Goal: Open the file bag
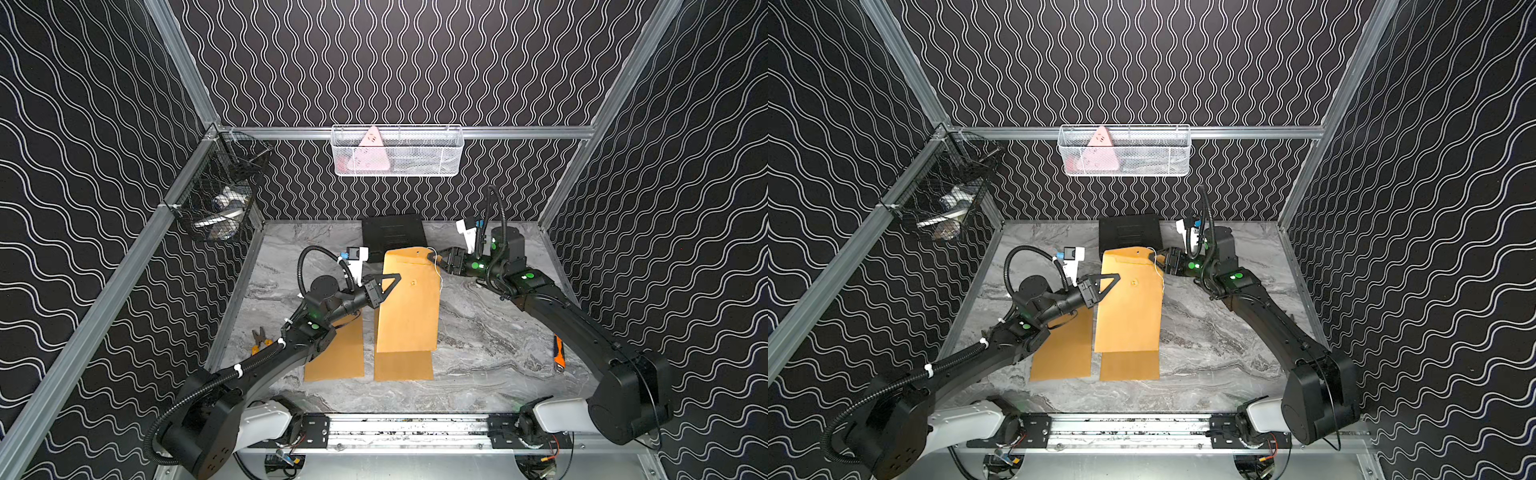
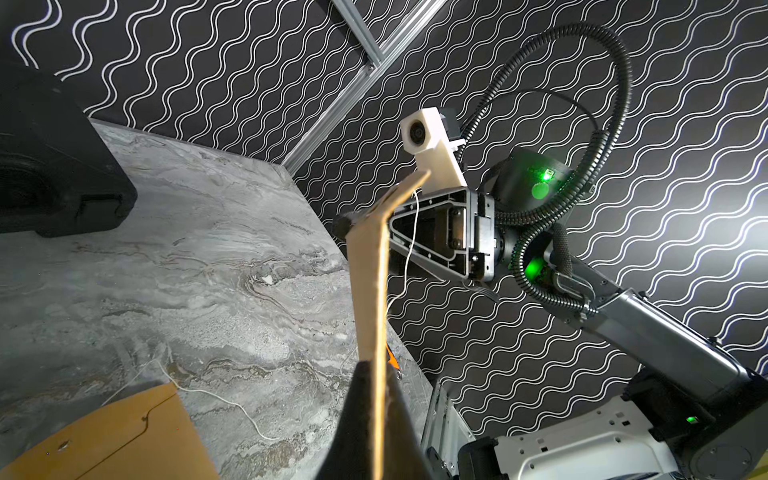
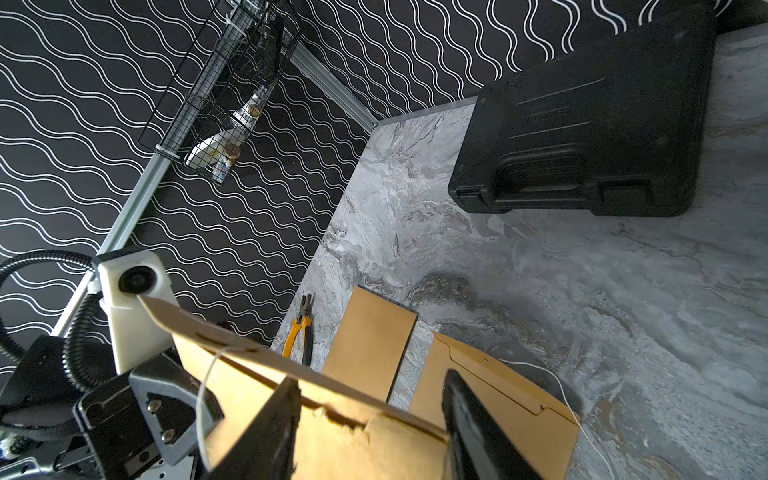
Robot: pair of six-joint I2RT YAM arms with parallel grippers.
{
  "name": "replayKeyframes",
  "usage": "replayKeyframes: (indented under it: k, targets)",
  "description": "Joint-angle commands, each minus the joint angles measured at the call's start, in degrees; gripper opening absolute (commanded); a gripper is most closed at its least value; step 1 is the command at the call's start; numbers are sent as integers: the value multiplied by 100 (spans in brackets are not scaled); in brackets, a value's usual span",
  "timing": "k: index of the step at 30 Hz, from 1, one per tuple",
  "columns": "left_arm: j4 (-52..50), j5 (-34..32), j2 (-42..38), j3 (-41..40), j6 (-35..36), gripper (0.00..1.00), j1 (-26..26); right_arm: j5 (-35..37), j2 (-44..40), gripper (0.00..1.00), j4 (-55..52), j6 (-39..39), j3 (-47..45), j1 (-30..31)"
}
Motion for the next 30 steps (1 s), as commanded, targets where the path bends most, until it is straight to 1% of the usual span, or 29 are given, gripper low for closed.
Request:
replayKeyframes:
  k: [1, 7, 11, 16, 22, 25, 27, 30]
  targets:
    - [532, 65, 22, 22, -101, 0, -12, -373, -4, 61, 50, -54, 11, 4]
    - [455, 39, -55, 31, -50, 0, -11, -260, -91, 67, 33, -131, -91, -53]
    - [401, 38, -103, 66, -46, 0, -15, -211, -111, 69, -70, -257, -135, -93]
    - [571, 109, 1, 43, -140, 0, -11, -499, -133, 65, 164, -189, -174, -131]
    - [700, 113, 123, -14, -183, 0, -26, -1074, -155, 61, 630, 51, -191, -133]
    - [704, 118, 173, 4, -172, 0, -29, -1292, -141, 55, 842, 202, -209, -146]
    - [709, 116, 218, 13, -155, 0, -29, -1417, -121, 42, 922, 274, -215, -151]
    - [709, 90, 251, 26, -126, 0, -28, -1539, -111, 26, 999, 347, -210, -168]
